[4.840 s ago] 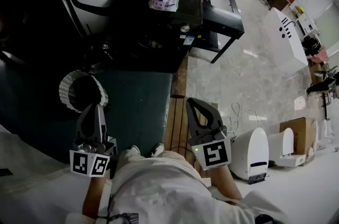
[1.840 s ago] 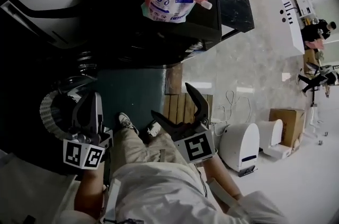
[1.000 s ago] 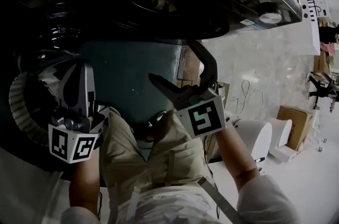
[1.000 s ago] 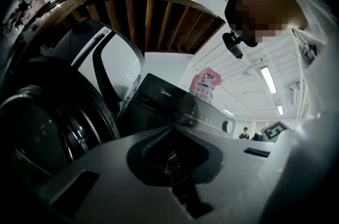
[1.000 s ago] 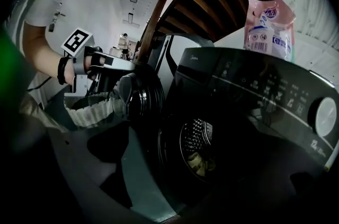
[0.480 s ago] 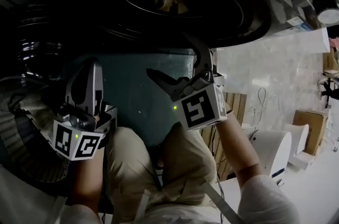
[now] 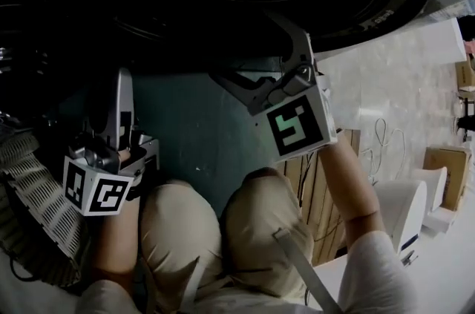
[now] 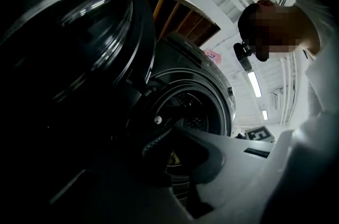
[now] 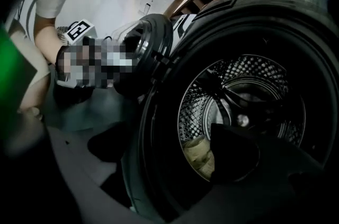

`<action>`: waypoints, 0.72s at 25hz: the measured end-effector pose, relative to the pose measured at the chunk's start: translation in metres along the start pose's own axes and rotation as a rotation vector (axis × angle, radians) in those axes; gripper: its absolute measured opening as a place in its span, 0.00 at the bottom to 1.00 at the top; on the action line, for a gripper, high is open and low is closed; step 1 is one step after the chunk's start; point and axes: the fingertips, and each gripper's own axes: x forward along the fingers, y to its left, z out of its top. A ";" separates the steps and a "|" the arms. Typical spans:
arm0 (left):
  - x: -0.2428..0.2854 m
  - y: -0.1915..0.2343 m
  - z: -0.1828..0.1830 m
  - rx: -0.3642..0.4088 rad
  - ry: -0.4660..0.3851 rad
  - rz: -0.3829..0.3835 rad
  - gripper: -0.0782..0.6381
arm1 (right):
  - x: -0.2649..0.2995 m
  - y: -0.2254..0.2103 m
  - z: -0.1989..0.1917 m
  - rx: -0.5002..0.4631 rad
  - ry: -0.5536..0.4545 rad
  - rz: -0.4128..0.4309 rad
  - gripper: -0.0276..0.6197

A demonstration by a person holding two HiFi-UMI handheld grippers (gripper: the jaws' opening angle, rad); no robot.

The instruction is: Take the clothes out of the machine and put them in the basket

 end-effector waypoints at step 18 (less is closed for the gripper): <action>-0.050 0.017 0.012 0.014 -0.120 0.038 0.13 | 0.120 -0.107 -0.056 -0.160 0.328 0.153 0.80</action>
